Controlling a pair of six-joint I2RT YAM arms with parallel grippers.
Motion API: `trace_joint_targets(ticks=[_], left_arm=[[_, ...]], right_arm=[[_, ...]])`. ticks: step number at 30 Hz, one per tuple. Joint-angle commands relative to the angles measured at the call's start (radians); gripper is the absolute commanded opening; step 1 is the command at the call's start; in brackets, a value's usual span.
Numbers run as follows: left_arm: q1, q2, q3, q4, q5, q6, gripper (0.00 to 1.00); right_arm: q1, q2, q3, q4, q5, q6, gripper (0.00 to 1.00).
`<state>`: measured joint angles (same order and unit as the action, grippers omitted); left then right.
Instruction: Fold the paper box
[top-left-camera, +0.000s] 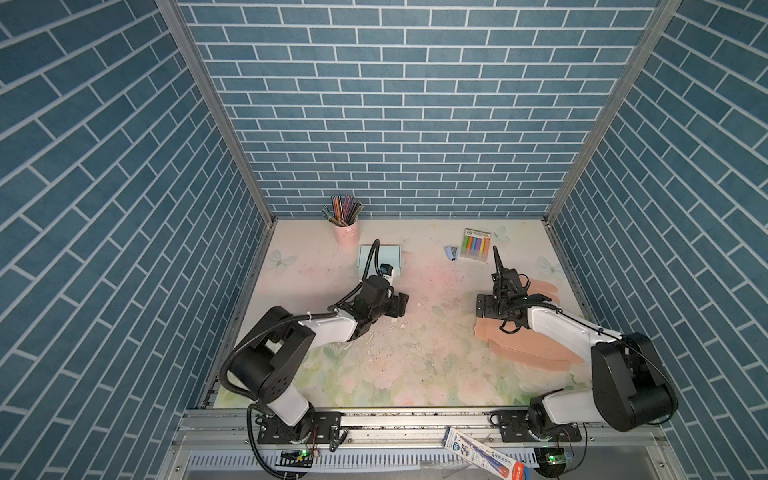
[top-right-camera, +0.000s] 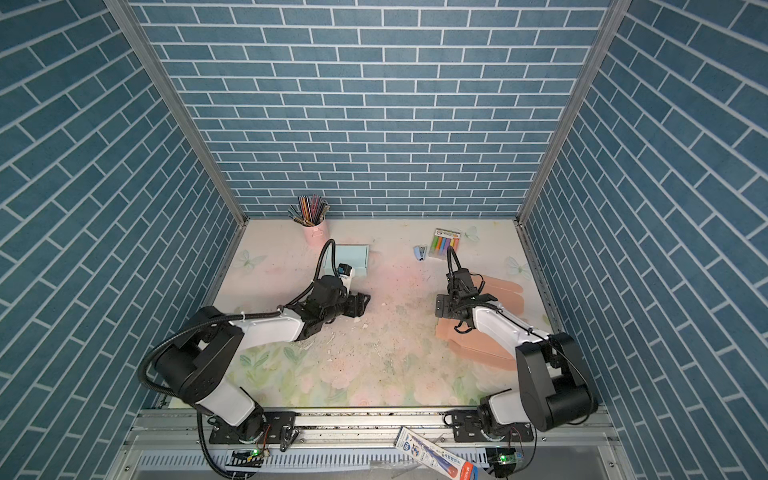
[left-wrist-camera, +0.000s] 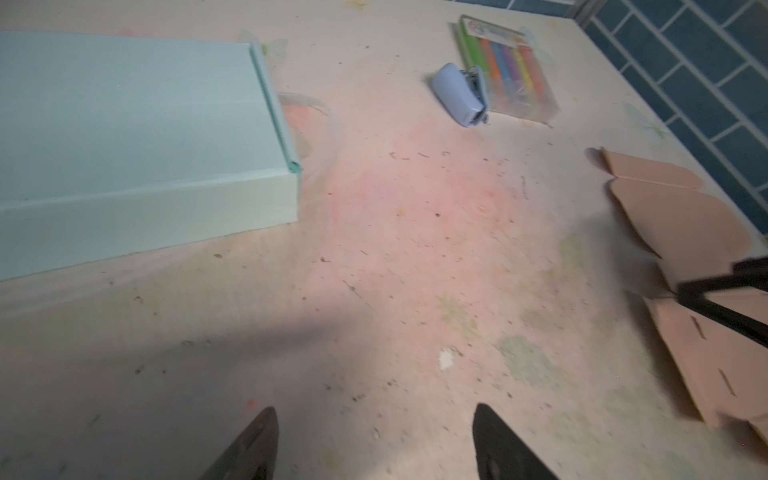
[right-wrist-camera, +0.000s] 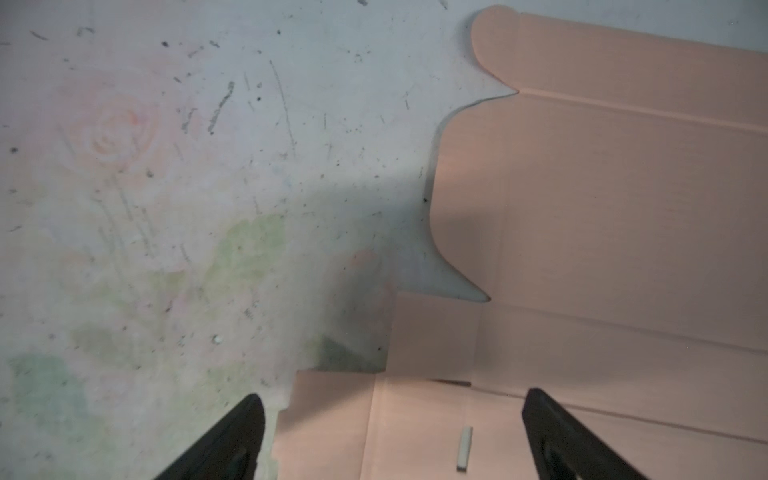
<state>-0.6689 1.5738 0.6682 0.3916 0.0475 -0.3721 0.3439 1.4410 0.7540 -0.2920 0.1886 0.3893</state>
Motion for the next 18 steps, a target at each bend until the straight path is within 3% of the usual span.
trace_joint_targets(ticks=[1, 12, 18], left_arm=[[-0.053, -0.095, -0.065, 0.058, -0.047, -0.026, 0.75], [-0.122, -0.302, -0.196, 0.079, -0.075, -0.014, 0.77], [-0.122, -0.364, -0.276, 0.124, -0.065, -0.033, 0.78]], right_arm=[[-0.007, 0.068, 0.042, -0.071, 0.098, -0.032, 0.95], [-0.003, 0.206, 0.127, -0.145, 0.14, -0.012, 0.73], [0.018, 0.273, 0.171, -0.185, 0.189, -0.006, 0.53]])
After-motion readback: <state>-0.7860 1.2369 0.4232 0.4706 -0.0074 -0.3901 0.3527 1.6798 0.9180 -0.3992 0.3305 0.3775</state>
